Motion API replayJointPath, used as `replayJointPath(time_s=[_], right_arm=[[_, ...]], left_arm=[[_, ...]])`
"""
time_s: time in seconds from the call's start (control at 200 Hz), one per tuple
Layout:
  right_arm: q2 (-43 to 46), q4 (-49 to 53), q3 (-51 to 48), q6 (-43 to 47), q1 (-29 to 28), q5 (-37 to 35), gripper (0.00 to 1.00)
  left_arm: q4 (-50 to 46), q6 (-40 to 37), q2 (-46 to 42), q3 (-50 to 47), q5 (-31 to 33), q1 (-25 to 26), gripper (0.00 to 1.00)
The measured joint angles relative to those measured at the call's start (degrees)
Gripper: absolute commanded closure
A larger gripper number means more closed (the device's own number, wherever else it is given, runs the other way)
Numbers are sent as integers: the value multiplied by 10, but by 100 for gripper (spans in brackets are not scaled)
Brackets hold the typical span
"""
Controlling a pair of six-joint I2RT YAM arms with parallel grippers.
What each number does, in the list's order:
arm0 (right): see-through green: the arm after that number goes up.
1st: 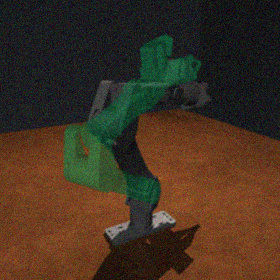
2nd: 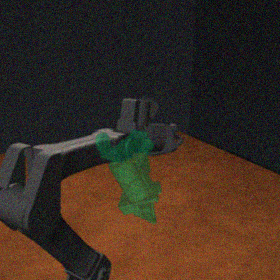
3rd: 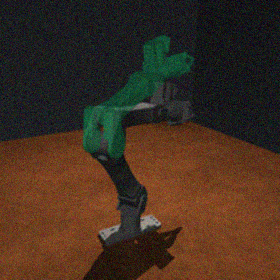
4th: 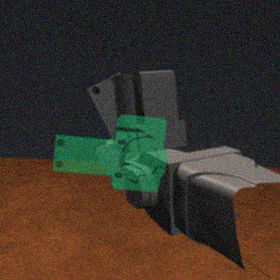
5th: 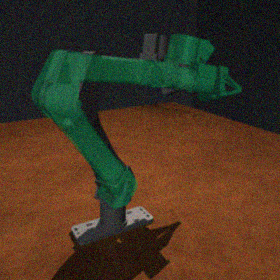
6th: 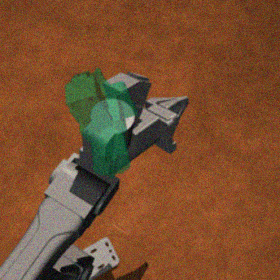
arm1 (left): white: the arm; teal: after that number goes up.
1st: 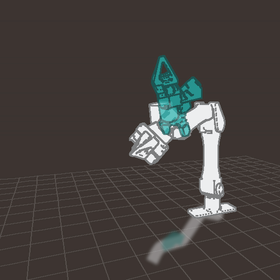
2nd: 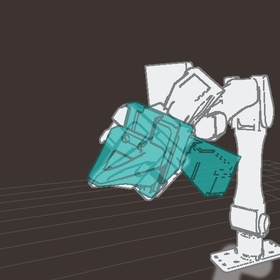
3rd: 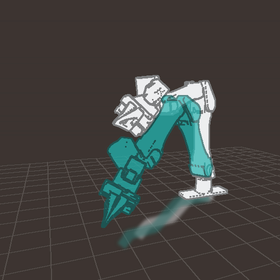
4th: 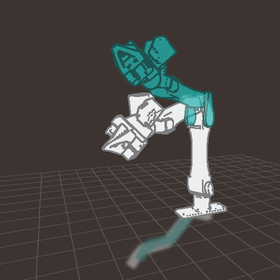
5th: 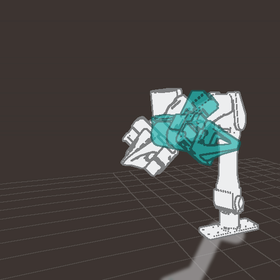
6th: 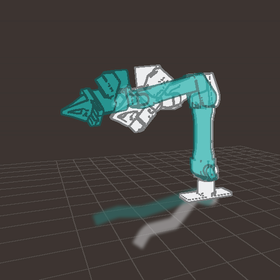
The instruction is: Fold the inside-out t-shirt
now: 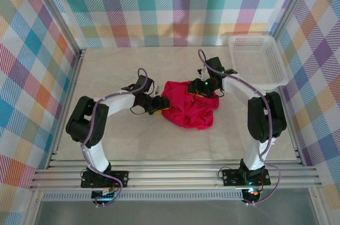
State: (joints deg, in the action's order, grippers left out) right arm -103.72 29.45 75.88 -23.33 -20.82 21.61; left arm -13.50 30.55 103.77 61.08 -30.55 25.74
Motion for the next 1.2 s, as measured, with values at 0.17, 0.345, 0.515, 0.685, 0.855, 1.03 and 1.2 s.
replayJointPath(time_s=[0.17, 0.345, 0.515, 0.685, 0.855, 1.03, 1.2], right_arm=[[5, 26, 26, 3, -1, -12, 100], [78, 96, 84, 15, 39, -47, 100], [182, 148, 185, 20, 121, -61, 100], [235, 185, 266, 27, 156, -52, 100], [252, 223, 275, 30, 188, -30, 100], [256, 225, 256, 25, 200, 13, 100], [273, 194, 184, 5, 216, 28, 100]], left_arm=[[2, 2, 26, 9, 3, -5, 100], [-91, -32, -18, 73, 38, -59, 100], [-181, -66, -110, 177, 85, -158, 100], [-231, -90, -179, 259, 96, -208, 100], [-291, -106, -210, 301, 96, -250, 100], [-325, -111, -225, 337, 83, -264, 99], [-307, -102, -234, 307, 56, -265, 32]])
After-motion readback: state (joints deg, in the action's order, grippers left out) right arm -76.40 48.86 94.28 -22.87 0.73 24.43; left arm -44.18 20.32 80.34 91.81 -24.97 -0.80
